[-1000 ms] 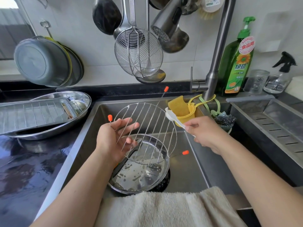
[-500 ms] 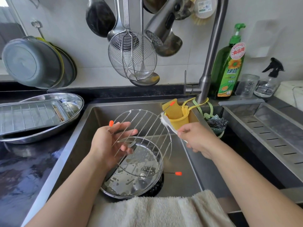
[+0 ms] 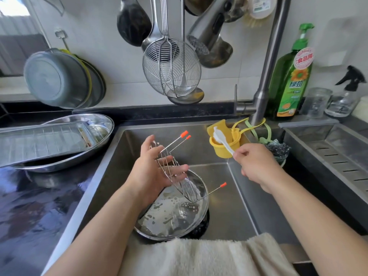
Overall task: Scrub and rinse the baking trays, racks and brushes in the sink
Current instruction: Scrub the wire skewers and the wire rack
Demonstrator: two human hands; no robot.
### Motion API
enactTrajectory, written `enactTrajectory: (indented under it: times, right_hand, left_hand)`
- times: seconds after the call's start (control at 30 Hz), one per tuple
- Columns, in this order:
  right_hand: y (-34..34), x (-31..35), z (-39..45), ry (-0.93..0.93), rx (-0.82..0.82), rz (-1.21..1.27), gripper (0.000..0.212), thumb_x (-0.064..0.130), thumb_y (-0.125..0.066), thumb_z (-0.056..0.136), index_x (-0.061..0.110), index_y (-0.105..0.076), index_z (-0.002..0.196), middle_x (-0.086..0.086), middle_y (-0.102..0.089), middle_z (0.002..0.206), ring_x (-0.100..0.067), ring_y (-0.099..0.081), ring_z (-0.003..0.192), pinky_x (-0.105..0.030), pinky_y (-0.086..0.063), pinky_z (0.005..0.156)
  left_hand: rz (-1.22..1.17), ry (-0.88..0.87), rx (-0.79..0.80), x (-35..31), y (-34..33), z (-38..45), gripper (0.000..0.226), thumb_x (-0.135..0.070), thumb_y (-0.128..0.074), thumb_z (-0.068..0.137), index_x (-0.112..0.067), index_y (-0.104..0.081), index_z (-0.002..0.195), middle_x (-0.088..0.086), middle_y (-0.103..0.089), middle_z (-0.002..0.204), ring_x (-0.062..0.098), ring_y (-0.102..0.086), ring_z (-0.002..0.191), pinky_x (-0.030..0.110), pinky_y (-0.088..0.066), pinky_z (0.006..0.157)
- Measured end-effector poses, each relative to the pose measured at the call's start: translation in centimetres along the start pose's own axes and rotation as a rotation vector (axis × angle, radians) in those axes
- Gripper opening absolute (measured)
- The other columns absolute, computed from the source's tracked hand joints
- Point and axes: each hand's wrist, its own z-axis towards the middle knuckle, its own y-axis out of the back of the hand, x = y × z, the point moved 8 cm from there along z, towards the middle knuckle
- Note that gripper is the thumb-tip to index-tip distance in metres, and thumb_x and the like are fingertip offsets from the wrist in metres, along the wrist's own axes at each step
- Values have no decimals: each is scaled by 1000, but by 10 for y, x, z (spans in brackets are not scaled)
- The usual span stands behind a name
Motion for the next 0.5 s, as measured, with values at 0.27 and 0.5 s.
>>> enactTrajectory:
  times: [0.27, 0.5]
  right_hand:
    - [-9, 8, -5, 73, 31, -63, 22, 19, -56, 102, 2, -70, 99, -19, -72, 92, -22, -58, 65, -32, -45, 63]
    - [-17, 8, -6, 78, 84, -68, 18, 21, -58, 101, 18, -71, 89, -8, -71, 78, -28, -68, 76, -39, -56, 75]
  left_hand:
    - [384, 138, -58, 23, 10, 3, 24, -26, -44, 99, -11, -51, 116, 29, -63, 124, 47, -75, 93, 49, -52, 82]
    - [535, 196, -162, 32, 30, 10, 27, -21, -47, 101, -20, -68, 117, 16, -68, 122, 38, -74, 97, 48, -54, 80]
